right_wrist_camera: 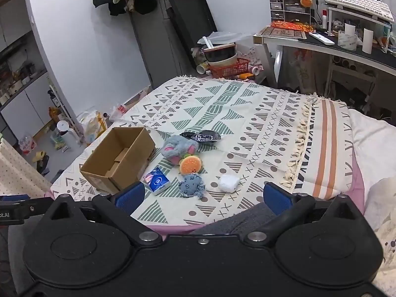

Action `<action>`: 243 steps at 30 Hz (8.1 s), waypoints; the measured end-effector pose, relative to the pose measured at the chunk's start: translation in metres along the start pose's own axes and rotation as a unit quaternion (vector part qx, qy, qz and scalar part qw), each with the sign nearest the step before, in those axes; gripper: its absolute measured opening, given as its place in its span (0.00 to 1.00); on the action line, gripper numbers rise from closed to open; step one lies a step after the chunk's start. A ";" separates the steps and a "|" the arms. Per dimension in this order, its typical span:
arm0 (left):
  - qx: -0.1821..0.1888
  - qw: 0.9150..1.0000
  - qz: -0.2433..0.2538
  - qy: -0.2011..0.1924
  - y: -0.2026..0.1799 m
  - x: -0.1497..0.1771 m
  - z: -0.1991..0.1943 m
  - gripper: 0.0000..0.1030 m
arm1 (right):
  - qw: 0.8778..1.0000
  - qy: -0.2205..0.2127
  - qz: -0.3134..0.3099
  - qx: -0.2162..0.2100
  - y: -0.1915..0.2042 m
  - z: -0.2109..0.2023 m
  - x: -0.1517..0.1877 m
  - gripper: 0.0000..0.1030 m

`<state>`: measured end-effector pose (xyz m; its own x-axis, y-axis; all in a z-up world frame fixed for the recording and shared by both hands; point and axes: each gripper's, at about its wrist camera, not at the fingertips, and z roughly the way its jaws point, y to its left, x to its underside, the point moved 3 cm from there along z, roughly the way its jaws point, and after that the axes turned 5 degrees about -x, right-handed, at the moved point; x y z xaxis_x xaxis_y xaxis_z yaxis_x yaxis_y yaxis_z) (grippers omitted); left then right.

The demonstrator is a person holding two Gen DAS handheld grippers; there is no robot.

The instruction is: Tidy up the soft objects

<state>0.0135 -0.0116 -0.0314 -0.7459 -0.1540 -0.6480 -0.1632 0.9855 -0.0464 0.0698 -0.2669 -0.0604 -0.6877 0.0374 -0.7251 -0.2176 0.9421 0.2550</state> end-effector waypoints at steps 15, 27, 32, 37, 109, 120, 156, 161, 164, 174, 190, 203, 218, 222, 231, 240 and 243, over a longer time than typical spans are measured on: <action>-0.005 1.000 -0.002 -0.002 0.000 0.002 0.003 0.87 | 1.000 0.003 -0.016 0.004 0.002 0.001 0.006 1.00; -0.004 1.000 -0.003 -0.002 0.000 0.003 0.004 0.87 | 1.000 0.001 -0.015 0.005 0.001 -0.001 0.004 1.00; -0.004 1.000 -0.004 -0.003 0.001 0.002 0.004 0.87 | 1.000 0.000 -0.016 0.004 0.002 -0.001 0.005 1.00; -0.004 1.000 -0.008 -0.006 0.005 0.003 0.004 0.87 | 1.000 0.001 -0.016 0.003 0.003 -0.001 0.005 1.00; 0.054 0.998 -0.024 0.017 -0.030 -0.039 0.124 0.82 | 0.997 0.030 0.077 -0.006 -0.067 0.094 -0.017 0.99; 0.061 0.997 -0.022 0.043 -0.046 -0.046 0.161 0.81 | 0.988 0.053 0.146 -0.005 -0.101 0.123 -0.018 0.87; -0.056 0.985 -0.109 0.124 -0.049 -0.017 0.304 0.74 | 0.966 0.152 0.204 0.052 -0.097 0.242 -0.006 0.80; -0.065 0.983 -0.116 0.129 -0.047 -0.013 0.315 0.74 | 0.963 0.164 0.207 0.054 -0.097 0.253 -0.003 0.80; -0.066 0.982 -0.119 0.128 -0.047 -0.012 0.320 0.74 | 0.961 0.169 0.213 0.054 -0.100 0.258 -0.001 0.80; -0.072 0.975 -0.179 0.112 -0.041 -0.009 0.320 0.74 | 0.951 0.183 0.245 0.053 -0.104 0.275 0.004 0.80; -0.053 0.972 -0.204 0.107 -0.034 -0.006 0.319 0.68 | 0.943 0.183 0.278 0.032 -0.108 0.274 0.008 0.80; -0.061 0.979 -0.136 0.142 -0.040 0.008 0.305 0.72 | 0.945 0.173 0.275 0.032 -0.104 0.265 0.007 0.80; -0.089 0.970 -0.184 0.130 -0.020 0.003 0.306 0.72 | 0.942 0.186 0.277 0.038 -0.104 0.273 0.009 0.79; -0.104 0.969 -0.182 0.132 -0.021 0.006 0.315 0.72 | 0.945 0.189 0.263 0.043 -0.100 0.278 0.009 0.72; -0.094 0.971 -0.177 0.128 -0.024 0.005 0.311 0.49 | 0.948 0.191 0.254 0.015 -0.091 0.283 0.012 0.42; -0.060 0.985 -0.143 0.080 -0.037 -0.016 0.284 0.49 | 0.963 0.143 0.229 -0.005 -0.080 0.259 0.005 0.41; -0.052 0.988 -0.131 0.068 -0.038 -0.023 0.277 0.49 | 0.968 0.125 0.217 -0.011 -0.075 0.251 0.001 0.41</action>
<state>0.2158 -0.0257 -0.2248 -0.7481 -0.4174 -0.5159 -0.4223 0.8991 -0.1152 0.2592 -0.2538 -0.2406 -0.8633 0.3438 -0.3695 0.1170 0.8485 0.5160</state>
